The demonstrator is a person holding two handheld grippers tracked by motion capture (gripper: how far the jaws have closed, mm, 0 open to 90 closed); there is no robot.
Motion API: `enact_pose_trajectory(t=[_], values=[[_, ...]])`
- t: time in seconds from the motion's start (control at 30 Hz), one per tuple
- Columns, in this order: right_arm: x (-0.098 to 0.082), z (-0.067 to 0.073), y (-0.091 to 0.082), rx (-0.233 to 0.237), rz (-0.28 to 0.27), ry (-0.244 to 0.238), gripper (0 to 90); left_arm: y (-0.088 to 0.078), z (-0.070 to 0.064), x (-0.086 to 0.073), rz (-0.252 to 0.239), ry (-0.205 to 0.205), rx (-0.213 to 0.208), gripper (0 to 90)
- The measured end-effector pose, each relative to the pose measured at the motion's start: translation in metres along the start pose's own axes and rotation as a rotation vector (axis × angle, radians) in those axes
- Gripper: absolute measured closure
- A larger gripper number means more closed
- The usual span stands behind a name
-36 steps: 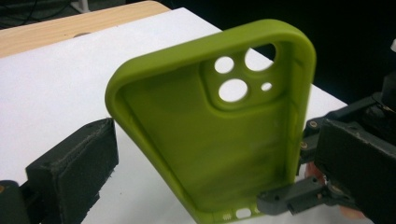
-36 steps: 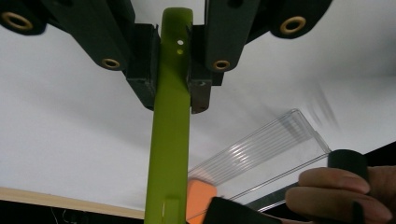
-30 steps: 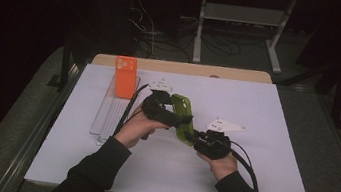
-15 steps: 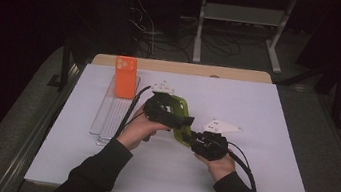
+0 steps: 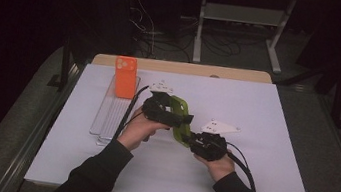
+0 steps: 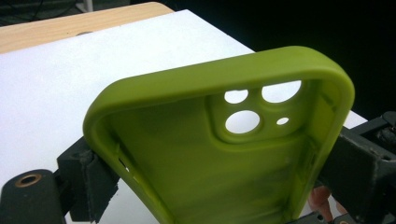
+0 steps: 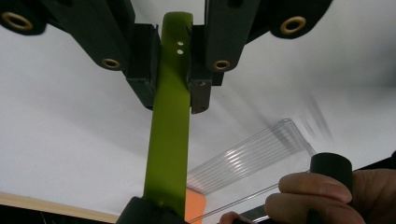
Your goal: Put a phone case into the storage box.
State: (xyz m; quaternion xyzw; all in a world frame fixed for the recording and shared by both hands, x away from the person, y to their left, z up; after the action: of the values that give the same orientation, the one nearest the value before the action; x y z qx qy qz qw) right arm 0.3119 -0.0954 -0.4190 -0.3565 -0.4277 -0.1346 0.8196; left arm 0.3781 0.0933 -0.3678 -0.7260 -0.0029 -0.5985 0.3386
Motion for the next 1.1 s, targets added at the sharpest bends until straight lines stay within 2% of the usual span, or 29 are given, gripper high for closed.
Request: enact_pose_trajectory(t=[0.37,0.57,0.67,0.77,0.87,1.0,1.1], values=[[0.0,0.001,0.002,0.012,0.007,0.017,75.8,-0.001,-0.003,0.004,-0.01,0.017,0.007,13.0],[-0.001,0.002,0.004,0.019,0.013,0.03,75.0,-0.002,-0.003,0.005,0.003,0.022,0.005,14.0],[0.0,0.003,0.005,0.02,0.012,0.016,73.3,-0.003,-0.002,0.005,0.007,0.023,-0.007,14.3],[0.001,0.004,0.004,0.034,0.002,0.017,60.2,-0.003,-0.001,0.006,0.024,0.038,-0.002,14.5],[0.004,0.0,0.0,0.028,-0.01,0.027,45.2,-0.007,0.004,0.007,0.024,0.032,0.006,14.6],[0.007,-0.008,-0.007,0.013,-0.009,0.036,32.7,-0.014,0.012,0.009,0.039,0.028,0.015,14.6],[0.007,-0.016,-0.01,-0.011,0.016,0.026,24.2,-0.021,0.019,0.013,0.039,0.018,0.033,14.6]])
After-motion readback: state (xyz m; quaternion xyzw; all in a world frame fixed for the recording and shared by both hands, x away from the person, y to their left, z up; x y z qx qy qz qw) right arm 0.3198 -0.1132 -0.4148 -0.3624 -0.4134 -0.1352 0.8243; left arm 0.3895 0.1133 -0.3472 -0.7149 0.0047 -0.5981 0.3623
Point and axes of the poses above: each handheld gripper's, and its own axes: y roughly forward along the jaws, x roughly out of its top, z roughly to its left, the point moved 1 cm from there along y, roughly forward along the jaws, and after that the axes turned 14 degrees about y, right-handed, at the moved point
